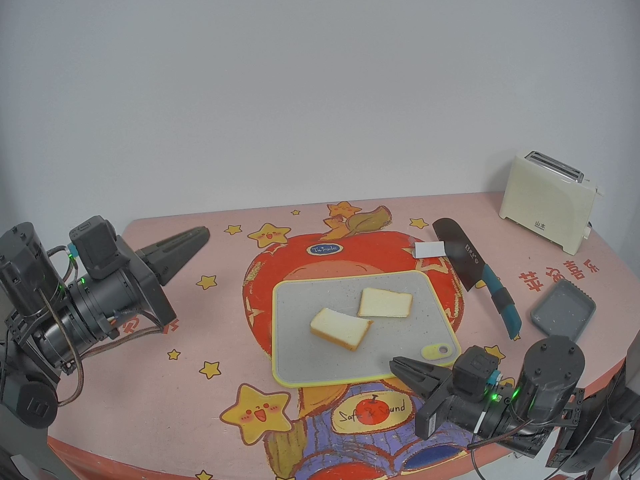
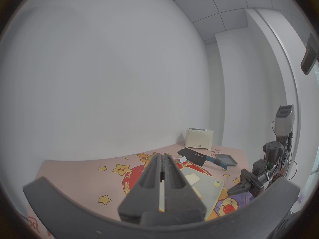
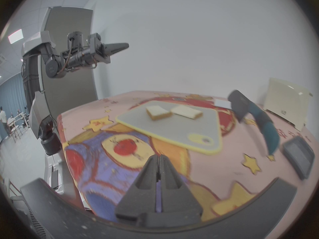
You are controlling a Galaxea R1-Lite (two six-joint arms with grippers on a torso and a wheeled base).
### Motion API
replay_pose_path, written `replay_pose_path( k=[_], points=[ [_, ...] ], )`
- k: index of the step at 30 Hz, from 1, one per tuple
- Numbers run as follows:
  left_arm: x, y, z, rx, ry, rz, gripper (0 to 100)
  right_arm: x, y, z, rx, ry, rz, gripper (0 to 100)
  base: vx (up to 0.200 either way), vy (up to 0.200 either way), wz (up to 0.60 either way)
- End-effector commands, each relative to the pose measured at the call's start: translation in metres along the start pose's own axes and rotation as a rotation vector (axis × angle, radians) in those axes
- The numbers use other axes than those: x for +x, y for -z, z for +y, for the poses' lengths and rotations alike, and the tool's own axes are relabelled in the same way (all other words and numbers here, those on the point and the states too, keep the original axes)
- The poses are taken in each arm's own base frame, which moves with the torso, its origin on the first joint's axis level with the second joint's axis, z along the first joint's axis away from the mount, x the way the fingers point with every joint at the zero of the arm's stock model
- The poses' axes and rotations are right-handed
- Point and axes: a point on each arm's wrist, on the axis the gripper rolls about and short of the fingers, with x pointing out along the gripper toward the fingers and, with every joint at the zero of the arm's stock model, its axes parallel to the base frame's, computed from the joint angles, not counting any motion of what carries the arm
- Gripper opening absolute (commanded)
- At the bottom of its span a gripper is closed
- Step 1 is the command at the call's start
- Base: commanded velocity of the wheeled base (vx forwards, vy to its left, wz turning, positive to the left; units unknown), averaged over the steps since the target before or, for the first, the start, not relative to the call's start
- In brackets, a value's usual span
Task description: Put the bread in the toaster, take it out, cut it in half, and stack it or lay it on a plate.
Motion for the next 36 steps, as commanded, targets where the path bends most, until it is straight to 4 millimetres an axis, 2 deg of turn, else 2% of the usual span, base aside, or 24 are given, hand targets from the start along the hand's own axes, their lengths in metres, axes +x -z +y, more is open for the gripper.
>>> replay_pose_path(
  k=[1,3,4,5,9,15,17,18,19,21,23,25,27,28,30,33,36],
  points=[
    [0.003,0.006,-0.033,-0.016,0.143,0.028,0,0.002,-0.017,-0.010,0.014,0.035,-0.068,0,0.000,0.000,0.00],
    [0.001,0.015,-0.046,-0.001,0.194,0.061,0,0.004,-0.023,-0.017,0.020,0.063,-0.095,0,0.000,0.000,0.00],
    [0.001,0.015,-0.046,-0.001,0.194,0.061,0,0.004,-0.023,-0.017,0.020,0.063,-0.095,0,0.000,0.000,0.00],
    [-0.002,0.024,-0.054,0.034,0.224,0.095,0,0.007,-0.028,-0.026,0.015,0.090,-0.107,0,0.000,0.000,0.00],
    [-0.013,0.037,-0.054,0.079,0.158,0.139,0,0.004,-0.035,-0.038,-0.036,0.121,-0.083,0,0.000,0.000,0.00],
    [-0.005,0.039,-0.053,0.103,0.127,0.143,0,0.014,-0.054,-0.038,-0.040,0.120,-0.070,0,0.000,0.000,0.00],
    [-0.011,0.043,-0.052,0.104,0.101,0.162,0,0.012,-0.058,-0.039,-0.038,0.123,-0.082,0,0.000,0.000,0.00],
    [-0.024,0.042,-0.050,0.109,0.043,0.156,0,0.010,-0.060,-0.040,-0.037,0.125,-0.090,0,0.000,0.000,0.00],
    [-0.050,0.028,-0.041,0.131,-0.127,0.087,0,0.007,-0.061,-0.044,-0.035,0.142,-0.095,0,0.000,0.000,0.00],
    [-0.073,0.019,-0.032,0.149,-0.291,0.045,0,0.006,-0.063,-0.048,-0.030,0.158,-0.104,0,0.000,0.000,0.00],
    [-0.101,0.021,-0.021,0.168,-0.475,0.058,0,0.005,-0.067,-0.054,-0.024,0.187,-0.119,0,0.000,0.000,0.00],
    [-0.133,0.025,-0.021,0.182,-0.607,0.059,0,0.006,-0.071,-0.060,-0.020,0.214,-0.131,0,0.000,0.000,0.00],
    [-0.155,0.028,-0.027,0.176,-0.684,0.076,0,0.008,-0.072,-0.063,-0.018,0.229,-0.127,0,0.000,0.000,0.00],
    [-0.159,0.029,-0.029,0.178,-0.693,0.081,0,0.008,-0.072,-0.064,-0.017,0.232,-0.125,0,0.000,0.000,0.00],
    [-0.200,0.048,-0.053,0.170,-0.759,0.121,0,0.010,-0.072,-0.072,-0.014,0.264,-0.080,0,0.000,0.000,0.00],
    [-0.227,0.084,-0.069,0.145,-0.781,0.242,0,0.010,-0.074,-0.081,-0.007,0.298,-0.080,0,0.000,0.000,0.00],
    [-0.240,0.084,-0.081,0.167,-0.766,0.178,0,0.007,-0.077,-0.091,0.003,0.333,-0.093,0,0.000,0.000,0.00]
  ],
)
